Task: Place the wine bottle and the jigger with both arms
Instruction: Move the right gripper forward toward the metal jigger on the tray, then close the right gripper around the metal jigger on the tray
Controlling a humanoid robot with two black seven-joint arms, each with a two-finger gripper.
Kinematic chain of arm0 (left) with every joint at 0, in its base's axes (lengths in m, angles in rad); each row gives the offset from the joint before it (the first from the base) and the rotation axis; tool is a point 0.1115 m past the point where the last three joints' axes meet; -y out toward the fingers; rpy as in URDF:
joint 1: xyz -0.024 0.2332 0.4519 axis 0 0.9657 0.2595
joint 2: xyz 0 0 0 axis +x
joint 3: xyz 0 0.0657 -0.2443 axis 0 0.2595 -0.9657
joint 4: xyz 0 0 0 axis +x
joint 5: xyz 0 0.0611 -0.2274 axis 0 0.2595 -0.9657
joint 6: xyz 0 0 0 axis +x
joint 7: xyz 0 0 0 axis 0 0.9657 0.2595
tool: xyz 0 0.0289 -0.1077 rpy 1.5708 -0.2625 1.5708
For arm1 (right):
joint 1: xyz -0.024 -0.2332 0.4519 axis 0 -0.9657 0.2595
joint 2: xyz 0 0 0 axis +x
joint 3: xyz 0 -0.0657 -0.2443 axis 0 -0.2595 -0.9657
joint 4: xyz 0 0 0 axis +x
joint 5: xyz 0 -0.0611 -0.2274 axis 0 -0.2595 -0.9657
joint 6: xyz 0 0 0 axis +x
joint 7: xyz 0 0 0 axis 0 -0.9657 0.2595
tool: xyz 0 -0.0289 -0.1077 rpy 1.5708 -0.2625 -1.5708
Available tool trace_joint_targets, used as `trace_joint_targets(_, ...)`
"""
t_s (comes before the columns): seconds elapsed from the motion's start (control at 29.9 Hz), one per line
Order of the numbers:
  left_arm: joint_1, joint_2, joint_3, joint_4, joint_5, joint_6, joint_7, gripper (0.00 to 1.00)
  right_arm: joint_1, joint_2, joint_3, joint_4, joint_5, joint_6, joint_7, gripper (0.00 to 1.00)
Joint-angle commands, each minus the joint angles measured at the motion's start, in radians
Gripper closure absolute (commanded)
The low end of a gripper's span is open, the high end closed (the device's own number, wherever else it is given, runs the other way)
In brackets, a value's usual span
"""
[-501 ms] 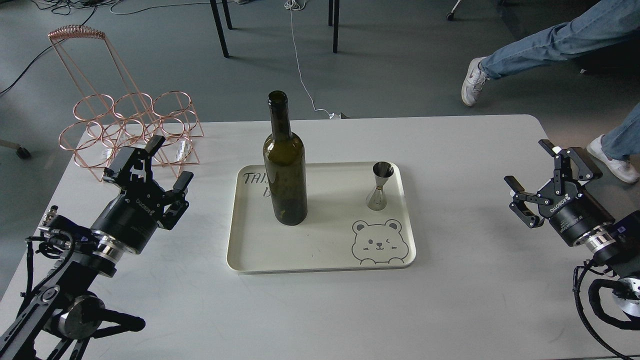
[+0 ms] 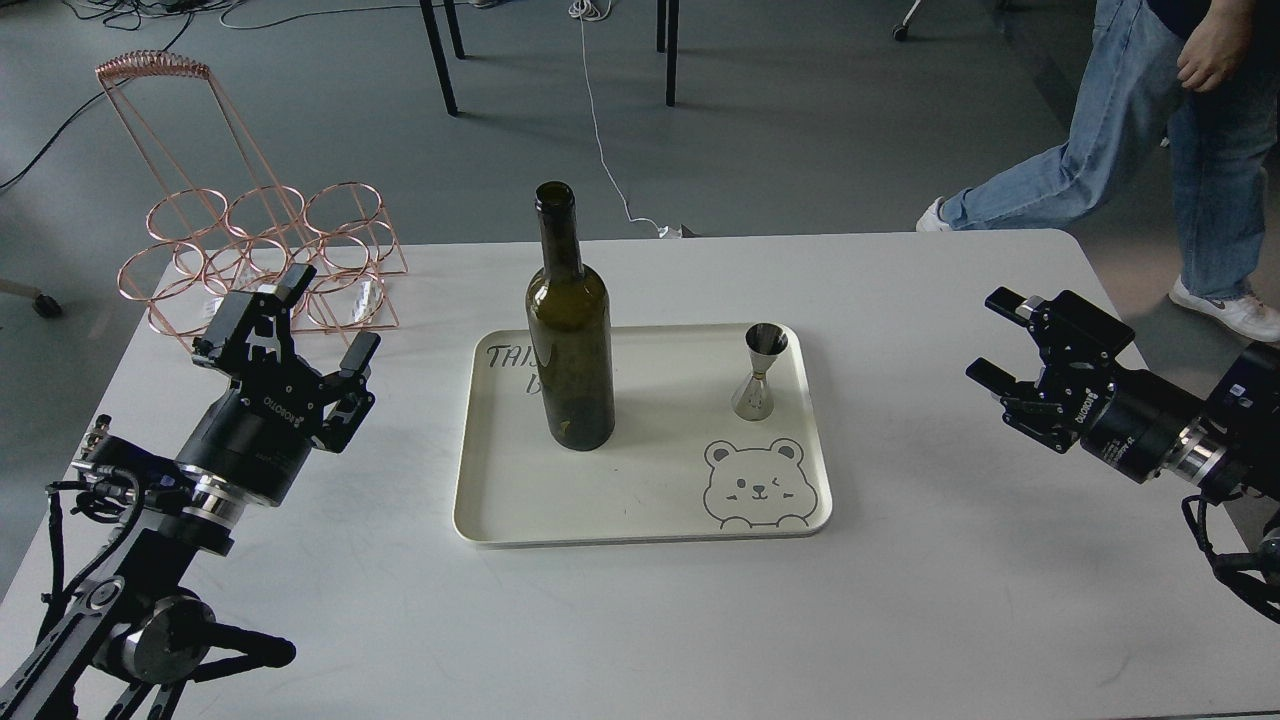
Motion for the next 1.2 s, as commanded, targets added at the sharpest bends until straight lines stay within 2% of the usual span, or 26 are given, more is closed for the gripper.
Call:
trace_joint_targets(0.0, 0.000, 0.000, 0.001, -0.001, 0.001, 0.001, 0.001, 0.02, 0.004, -0.015, -0.012, 0.065, -0.386, -0.213, 0.000, 0.01)
trace_joint_targets(0.13, 0.000, 0.000, 0.001, -0.001, 0.000, 0.001, -0.001, 0.02, 0.004, 0.005, -0.039, 0.064, -0.732, -0.463, 0.000, 0.01)
trace_joint_targets(0.23, 0.000, 0.000, 0.001, -0.001, 0.001, 0.002, 0.001, 0.02, 0.030, 0.069, -0.099, 0.046, -0.921, -0.640, 0.000, 0.01)
trace_joint_targets(0.33, 0.000, 0.000, -0.001, -0.001, 0.001, 0.002, -0.001, 0.02, 0.081, 0.133, -0.163, -0.037, -1.102, -0.779, 0.000, 0.02)
trace_joint_targets(0.43, 0.000, -0.002, -0.001, -0.003, 0.000, 0.002, -0.001, 0.02, 0.117, 0.213, -0.182, -0.124, -1.206, -0.859, 0.000, 0.02)
trace_joint_targets(0.67, -0.002, 0.000, -0.002, -0.003, 0.000, 0.002, -0.001, 0.02, 0.183, 0.341, -0.237, -0.255, -1.225, -0.912, 0.000, 0.02)
trace_joint_targets(1.17, -0.005, 0.004, -0.010, -0.006, 0.000, 0.002, -0.001, 0.02, 0.272, 0.581, -0.283, -0.556, -1.225, -0.913, 0.000, 0.06)
